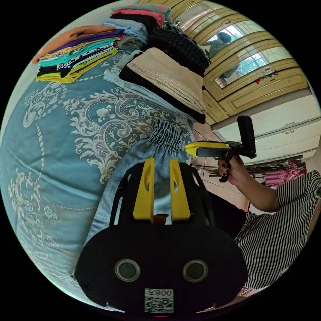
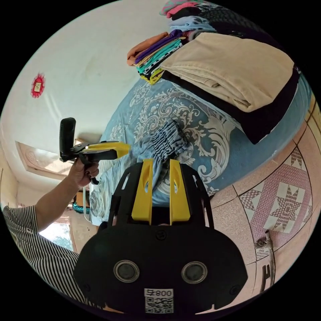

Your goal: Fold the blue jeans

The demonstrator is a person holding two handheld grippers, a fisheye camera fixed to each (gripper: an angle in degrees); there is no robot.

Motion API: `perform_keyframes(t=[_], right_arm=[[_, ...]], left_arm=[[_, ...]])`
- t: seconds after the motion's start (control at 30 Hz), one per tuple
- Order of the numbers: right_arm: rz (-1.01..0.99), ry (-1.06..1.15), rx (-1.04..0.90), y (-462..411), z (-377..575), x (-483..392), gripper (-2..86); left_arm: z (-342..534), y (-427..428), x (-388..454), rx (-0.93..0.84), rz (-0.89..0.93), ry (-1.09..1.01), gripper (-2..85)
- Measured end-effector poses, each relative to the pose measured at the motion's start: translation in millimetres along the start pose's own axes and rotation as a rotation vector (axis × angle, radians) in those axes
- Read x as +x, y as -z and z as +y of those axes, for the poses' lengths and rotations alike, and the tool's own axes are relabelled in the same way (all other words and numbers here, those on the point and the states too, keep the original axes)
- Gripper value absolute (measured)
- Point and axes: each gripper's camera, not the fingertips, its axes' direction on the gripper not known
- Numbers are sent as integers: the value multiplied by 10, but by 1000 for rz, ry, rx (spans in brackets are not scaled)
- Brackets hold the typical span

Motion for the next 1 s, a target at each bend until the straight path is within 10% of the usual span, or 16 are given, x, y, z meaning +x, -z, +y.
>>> perform_keyframes(t=[1.0], right_arm=[[-250, -170, -16, 587, 234, 773, 35]], left_arm=[[-2192, -409, 151, -275, 23, -197, 35]])
